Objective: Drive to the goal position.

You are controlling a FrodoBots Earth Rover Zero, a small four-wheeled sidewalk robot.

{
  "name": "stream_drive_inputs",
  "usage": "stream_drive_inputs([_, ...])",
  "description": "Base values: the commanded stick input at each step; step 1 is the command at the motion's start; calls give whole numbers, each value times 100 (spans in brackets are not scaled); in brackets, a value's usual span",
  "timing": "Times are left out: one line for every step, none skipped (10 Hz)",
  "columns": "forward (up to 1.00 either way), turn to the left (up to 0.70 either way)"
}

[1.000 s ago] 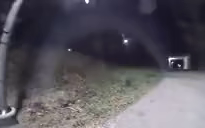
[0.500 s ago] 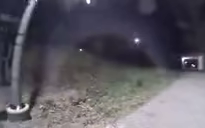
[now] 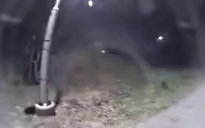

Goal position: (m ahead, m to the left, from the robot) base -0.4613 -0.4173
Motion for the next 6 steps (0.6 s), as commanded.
stream_drive_inputs([0, 45])
stream_drive_inputs([0, 45])
stream_drive_inputs([0, 45])
stream_drive_inputs([0, 45])
stream_drive_inputs([0, 45])
stream_drive_inputs([0, 45])
